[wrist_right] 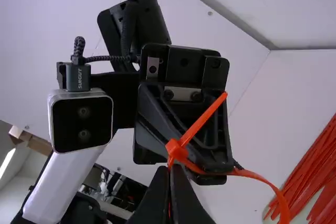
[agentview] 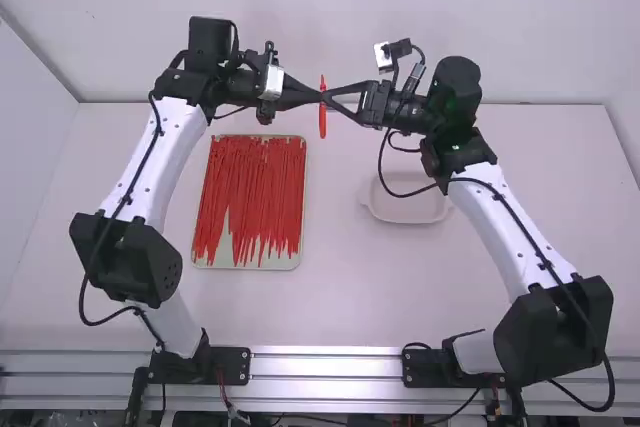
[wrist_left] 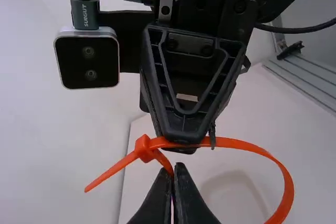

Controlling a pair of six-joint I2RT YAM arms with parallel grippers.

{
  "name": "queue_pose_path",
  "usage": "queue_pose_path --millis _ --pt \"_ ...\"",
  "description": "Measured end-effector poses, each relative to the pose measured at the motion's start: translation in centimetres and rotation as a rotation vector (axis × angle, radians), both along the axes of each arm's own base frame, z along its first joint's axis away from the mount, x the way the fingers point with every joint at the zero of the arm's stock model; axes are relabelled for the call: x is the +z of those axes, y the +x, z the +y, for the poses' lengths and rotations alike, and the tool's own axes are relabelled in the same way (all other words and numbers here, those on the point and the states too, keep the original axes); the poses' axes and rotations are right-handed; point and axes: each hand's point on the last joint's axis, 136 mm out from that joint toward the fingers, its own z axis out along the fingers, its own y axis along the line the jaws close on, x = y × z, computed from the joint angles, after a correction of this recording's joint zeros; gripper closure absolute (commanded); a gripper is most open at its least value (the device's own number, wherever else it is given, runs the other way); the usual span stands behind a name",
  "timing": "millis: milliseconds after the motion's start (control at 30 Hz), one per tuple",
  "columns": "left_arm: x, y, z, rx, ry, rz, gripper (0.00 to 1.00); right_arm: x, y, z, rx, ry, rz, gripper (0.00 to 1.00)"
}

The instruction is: Fasten the cable tie

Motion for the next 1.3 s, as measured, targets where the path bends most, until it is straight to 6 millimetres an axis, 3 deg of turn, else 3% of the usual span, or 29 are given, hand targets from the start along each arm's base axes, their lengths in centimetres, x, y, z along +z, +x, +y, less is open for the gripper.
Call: queue_pose_path --millis 100,267,533,1033,1300 --pt "-0.1 0.1 -0.1 0.004 0.004 0.0 0.98 0.1 0.0 -0.1 -0.001 0.002 -0.005 0.84" --pt "0.3 -0.6 -0.1 -0.034 -0.022 0.024 0.98 0.1 1.1 -1.1 -0.055 0.002 -0.005 0.74" --pt "0.2 -1.5 -0.3 -0.062 -0.03 0.094 0.98 0.1 1.0 -1.3 -0.043 0.003 -0.003 0.67" --pt "-0.1 -2.2 -1.2 -0.083 -0.022 0.134 0.98 0.6 0.0 -1.0 0.012 0.024 0.036 0.66" --pt "-0.4 -2.5 -2.0 -0.089 -0.006 0.143 0.98 0.6 -0.4 -0.4 0.03 0.025 0.04 0.74"
